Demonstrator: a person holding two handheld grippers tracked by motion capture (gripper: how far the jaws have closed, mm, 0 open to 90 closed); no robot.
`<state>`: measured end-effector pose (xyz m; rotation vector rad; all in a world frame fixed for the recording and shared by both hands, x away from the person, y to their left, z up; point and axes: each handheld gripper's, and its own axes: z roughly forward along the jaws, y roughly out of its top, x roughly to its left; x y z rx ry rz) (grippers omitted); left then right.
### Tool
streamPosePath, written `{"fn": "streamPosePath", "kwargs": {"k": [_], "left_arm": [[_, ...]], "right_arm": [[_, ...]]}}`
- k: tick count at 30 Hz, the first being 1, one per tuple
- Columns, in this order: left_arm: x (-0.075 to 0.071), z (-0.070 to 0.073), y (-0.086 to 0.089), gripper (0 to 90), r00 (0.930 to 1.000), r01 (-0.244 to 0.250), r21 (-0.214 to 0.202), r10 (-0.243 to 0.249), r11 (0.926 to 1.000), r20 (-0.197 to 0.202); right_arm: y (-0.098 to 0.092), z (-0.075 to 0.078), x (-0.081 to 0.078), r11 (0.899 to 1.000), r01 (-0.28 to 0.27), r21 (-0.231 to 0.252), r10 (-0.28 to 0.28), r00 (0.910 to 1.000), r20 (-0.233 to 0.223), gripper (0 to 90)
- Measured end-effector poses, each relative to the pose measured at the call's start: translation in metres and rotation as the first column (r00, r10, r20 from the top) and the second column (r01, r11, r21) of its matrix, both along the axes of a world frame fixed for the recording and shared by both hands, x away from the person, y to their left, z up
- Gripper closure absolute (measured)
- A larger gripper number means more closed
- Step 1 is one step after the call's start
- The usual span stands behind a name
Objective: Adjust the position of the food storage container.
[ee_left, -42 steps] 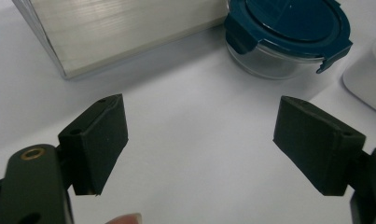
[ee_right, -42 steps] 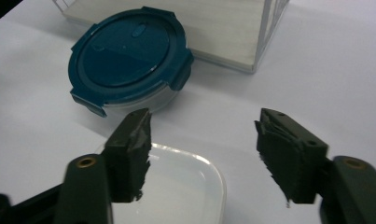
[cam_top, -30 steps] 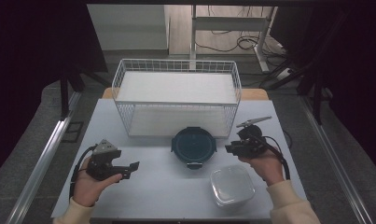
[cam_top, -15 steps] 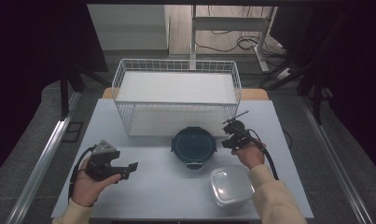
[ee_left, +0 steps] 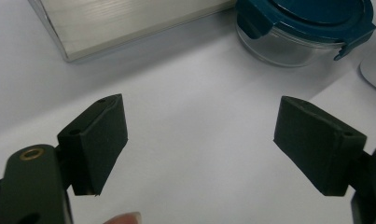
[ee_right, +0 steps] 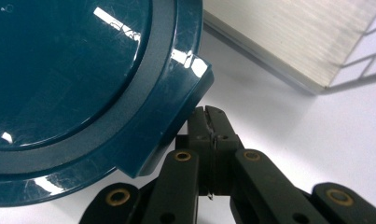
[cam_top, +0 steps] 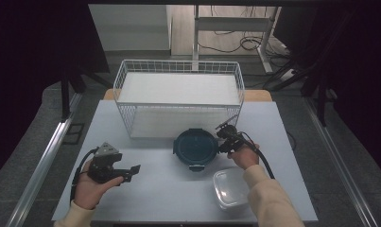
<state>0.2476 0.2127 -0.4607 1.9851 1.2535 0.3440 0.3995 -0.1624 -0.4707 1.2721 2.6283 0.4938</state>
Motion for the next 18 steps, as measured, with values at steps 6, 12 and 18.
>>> {"fn": "streamPosePath", "kwargs": {"k": [6,12,18], "left_arm": [[0.000,-0.001,0.000,17.1,1.0000,-0.001,-0.001,0.001,1.0000,-0.003],[0.001,-0.001,0.001,17.1,1.0000,-0.003,0.002,0.003,1.0000,-0.003],[0.002,-0.003,0.000,17.1,1.0000,-0.002,0.007,0.002,1.0000,-0.009]], "right_arm": [[0.010,0.000,0.001,0.999,-0.033,0.003,0.033,0.9994,-0.011,89.4],[0.021,0.003,-0.004,0.996,-0.087,0.001,0.087,0.9961,-0.013,89.4],[0.023,0.001,-0.005,0.992,-0.126,-0.018,0.126,0.9919,-0.014,89.4]]}}
